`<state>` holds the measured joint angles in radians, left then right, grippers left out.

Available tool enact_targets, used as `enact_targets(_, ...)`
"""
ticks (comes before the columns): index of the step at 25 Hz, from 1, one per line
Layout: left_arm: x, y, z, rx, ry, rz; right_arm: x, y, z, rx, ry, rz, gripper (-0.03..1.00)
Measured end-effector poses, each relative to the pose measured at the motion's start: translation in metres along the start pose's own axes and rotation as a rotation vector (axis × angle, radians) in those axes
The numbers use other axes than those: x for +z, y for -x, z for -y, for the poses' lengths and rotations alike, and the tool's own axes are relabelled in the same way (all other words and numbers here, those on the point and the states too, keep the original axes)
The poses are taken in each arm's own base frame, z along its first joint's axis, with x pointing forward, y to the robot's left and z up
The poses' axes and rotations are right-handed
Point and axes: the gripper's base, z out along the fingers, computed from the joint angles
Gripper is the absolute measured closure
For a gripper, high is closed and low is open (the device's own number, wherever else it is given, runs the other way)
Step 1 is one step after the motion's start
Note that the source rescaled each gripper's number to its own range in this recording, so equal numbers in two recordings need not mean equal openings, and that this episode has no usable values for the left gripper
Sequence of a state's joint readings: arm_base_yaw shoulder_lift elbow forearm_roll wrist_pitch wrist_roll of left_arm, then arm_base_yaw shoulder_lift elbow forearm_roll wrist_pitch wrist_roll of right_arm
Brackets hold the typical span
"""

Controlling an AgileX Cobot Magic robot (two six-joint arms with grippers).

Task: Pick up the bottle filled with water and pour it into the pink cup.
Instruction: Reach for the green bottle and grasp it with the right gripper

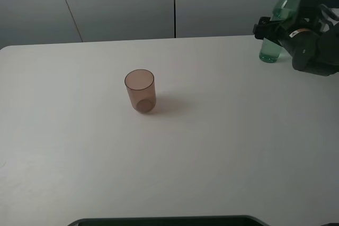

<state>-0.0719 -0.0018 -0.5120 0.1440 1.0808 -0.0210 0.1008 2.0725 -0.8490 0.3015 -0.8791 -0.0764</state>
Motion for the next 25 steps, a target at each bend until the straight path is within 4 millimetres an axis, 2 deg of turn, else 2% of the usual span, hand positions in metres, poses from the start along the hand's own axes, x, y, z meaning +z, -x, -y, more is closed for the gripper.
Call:
enact_targets(5,0.000,0.000,0.000,0.000,0.000,0.000,0.016,0.000,-0.001,-0.024,-0.005,-0.003,-0.03)
enact_targets(10,0.000,0.000,0.000,0.000,0.000,0.000,0.029,-0.001,0.009,-0.007,-0.044,-0.002,-0.03)
enact_targets(25,0.000,0.000,0.000,0.000,0.000,0.000,0.044,0.006,0.006,-0.002,-0.035,0.003,-0.03)
